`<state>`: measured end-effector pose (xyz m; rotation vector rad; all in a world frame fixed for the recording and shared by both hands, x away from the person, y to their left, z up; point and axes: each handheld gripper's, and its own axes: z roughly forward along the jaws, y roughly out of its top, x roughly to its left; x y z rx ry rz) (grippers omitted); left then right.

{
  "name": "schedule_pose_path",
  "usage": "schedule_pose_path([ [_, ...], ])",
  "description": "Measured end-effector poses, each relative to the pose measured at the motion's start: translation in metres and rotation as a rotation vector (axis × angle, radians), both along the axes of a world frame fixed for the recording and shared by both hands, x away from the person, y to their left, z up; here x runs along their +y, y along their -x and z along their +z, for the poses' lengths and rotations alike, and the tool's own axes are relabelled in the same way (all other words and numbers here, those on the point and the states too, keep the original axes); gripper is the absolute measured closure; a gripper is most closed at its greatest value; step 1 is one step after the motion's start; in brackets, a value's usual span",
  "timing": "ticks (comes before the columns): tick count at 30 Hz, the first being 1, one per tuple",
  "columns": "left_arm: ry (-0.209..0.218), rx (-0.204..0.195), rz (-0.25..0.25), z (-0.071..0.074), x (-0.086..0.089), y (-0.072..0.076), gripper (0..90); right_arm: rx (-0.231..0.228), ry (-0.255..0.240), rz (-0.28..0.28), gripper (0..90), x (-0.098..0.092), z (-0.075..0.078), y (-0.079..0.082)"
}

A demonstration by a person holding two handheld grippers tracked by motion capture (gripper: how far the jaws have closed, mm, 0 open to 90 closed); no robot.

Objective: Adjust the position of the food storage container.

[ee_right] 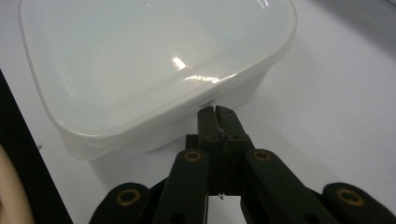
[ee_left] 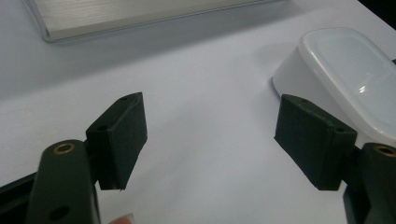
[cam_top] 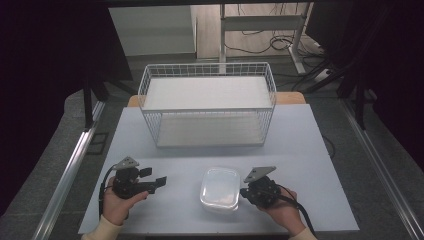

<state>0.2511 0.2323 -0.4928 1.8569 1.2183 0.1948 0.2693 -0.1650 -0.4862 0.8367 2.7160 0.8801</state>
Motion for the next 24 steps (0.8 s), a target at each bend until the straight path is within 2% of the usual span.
schedule_pose_path([
  [13, 0.002, -0.002, 0.005, 0.000, 0.003, 0.000, 24.8, -0.011, 0.000, 0.042, 89.7, 0.031, 0.002, -0.018],
  [24, 0.008, 0.000, 0.006, 0.001, 0.002, 0.000, 24.8, -0.012, -0.005, 0.063, 89.7, 0.049, 0.002, -0.028],
])
